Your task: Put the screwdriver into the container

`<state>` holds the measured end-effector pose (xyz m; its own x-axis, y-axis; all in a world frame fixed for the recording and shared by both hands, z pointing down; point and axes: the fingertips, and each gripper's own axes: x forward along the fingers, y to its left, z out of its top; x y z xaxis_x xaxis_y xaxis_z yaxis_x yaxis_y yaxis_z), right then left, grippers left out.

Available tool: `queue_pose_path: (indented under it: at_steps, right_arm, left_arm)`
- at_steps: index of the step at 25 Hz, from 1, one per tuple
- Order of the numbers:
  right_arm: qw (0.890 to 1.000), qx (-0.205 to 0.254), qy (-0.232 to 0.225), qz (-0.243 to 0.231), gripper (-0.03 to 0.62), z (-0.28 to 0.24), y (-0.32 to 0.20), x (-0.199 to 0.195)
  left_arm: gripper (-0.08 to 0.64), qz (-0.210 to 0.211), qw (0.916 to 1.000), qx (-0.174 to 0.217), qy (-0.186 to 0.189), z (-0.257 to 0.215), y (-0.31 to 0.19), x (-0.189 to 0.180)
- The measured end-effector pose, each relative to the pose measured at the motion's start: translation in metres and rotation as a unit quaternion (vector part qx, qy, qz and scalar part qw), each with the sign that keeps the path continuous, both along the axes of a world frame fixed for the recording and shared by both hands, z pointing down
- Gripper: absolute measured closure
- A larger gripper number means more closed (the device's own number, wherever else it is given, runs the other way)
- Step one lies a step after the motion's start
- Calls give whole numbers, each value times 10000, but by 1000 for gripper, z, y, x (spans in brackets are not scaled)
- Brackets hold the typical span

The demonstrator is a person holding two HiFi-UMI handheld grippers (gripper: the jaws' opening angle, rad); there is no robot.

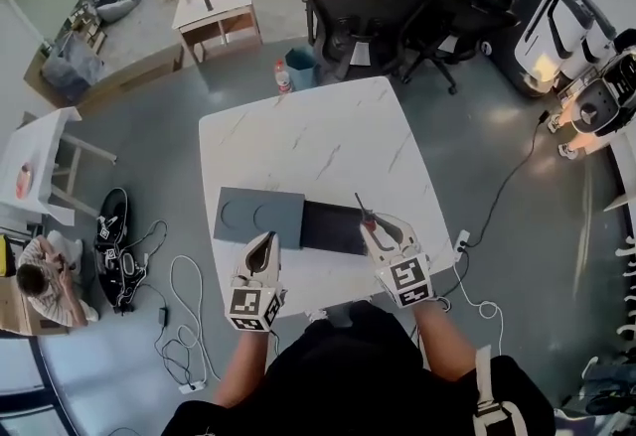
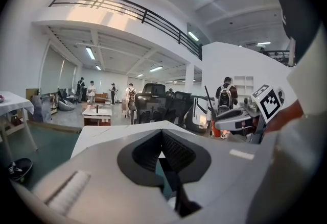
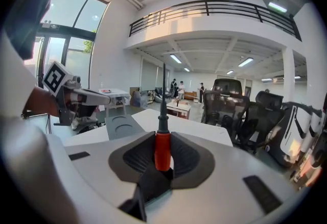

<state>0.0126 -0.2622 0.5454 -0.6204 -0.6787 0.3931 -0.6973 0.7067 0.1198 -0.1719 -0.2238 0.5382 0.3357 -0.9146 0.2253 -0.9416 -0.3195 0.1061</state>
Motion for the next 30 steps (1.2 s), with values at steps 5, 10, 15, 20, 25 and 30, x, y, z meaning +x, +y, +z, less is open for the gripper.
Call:
queue_pose_path:
  at_steps: [5,10,15,20,25,30]
  right_arm:
    - [9970,-134,688,-324,495,36,-4,-5]
    - [9850,-296,1547,-703,495,73,-7,-11]
    - [9685,-573,2192,-1030,495,105,-8,-17]
    - [9537,-886,2536,-1355,495,132,-4,-28]
    - [9256,-1084,3148,-1802,495,159,3,-32]
    - [8994,-1277,3577,-2162,495,183,7,-36]
  left_arm:
    - [551,-124,9998,-60,-143,6,-2,-8]
    - [551,-268,9994,-123,-174,13,-1,-23]
    - [551,-354,9992,-157,-125,16,1,-28]
    - [551,-353,9992,-165,-93,20,6,-27]
    - [551,-395,9991,-146,-92,19,10,-29]
    - [551,-385,9991,-140,-82,20,14,-27]
